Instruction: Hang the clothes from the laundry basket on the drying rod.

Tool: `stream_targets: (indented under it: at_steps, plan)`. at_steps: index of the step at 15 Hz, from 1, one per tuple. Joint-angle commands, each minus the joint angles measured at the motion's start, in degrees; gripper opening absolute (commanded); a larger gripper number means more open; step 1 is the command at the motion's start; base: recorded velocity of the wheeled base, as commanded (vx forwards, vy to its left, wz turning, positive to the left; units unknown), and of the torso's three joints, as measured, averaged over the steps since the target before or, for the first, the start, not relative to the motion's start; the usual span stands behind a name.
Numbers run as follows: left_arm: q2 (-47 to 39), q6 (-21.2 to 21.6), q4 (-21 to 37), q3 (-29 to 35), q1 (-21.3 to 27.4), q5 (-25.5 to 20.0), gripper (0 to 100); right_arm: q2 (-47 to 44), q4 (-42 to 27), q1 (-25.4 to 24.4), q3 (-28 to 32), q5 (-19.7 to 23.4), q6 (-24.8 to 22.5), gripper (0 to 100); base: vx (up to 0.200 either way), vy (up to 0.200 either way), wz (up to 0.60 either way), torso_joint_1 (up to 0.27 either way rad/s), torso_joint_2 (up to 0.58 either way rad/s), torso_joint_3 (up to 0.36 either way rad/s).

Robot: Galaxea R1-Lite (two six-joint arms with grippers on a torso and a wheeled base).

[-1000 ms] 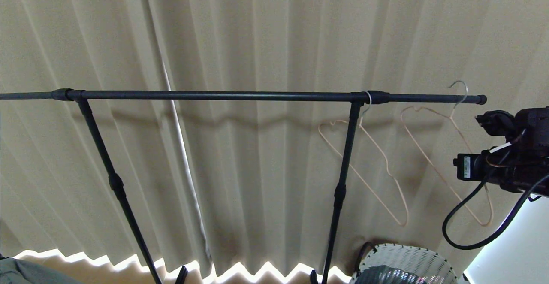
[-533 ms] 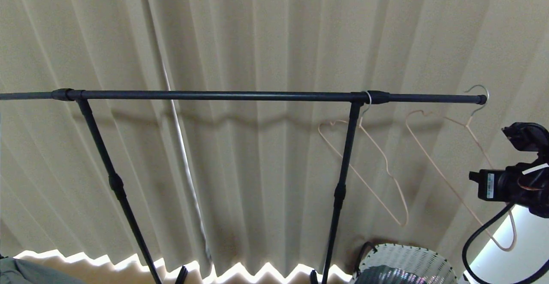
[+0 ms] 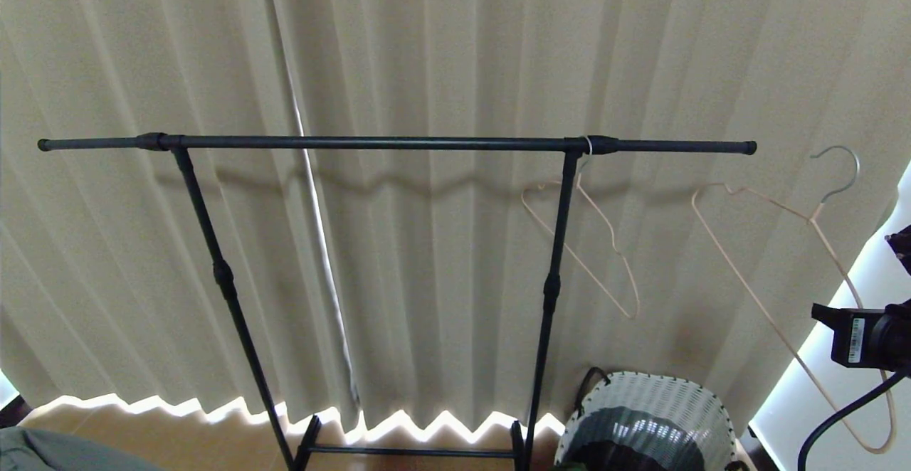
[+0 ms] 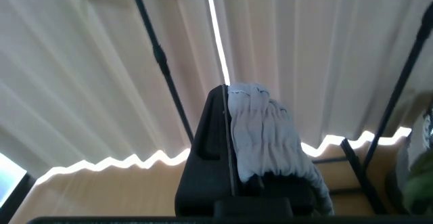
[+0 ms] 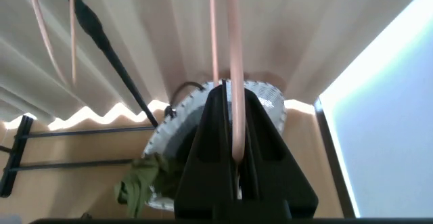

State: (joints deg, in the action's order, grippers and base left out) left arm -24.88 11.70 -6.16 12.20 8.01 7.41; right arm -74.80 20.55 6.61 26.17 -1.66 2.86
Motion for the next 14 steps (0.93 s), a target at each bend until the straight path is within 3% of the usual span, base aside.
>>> stream_targets:
  at_steps: [1, 4, 14]
  plan:
    - [-0.08, -0.01, 0.00, -0.07, -0.01, -0.12, 0, 0.62, 0.10, 0.42, -0.60, -0.01, 0.04, 0, -0.200, 0.000, 0.00, 0.002, 0.01, 0.002]
    - [-0.08, -0.01, 0.00, -0.07, -0.01, -0.12, 0, 0.45, 0.19, 0.42, -1.56, 0.08, 0.12, 0, -0.200, 0.000, 0.00, 0.002, 0.00, 0.001]
    - [-0.17, -0.01, 0.18, -0.07, 0.08, -0.12, 0, 1.32, 0.28, 0.34, -1.65, 0.25, 0.21, 0, 0.000, 0.000, 0.00, 0.000, 0.00, 0.000]
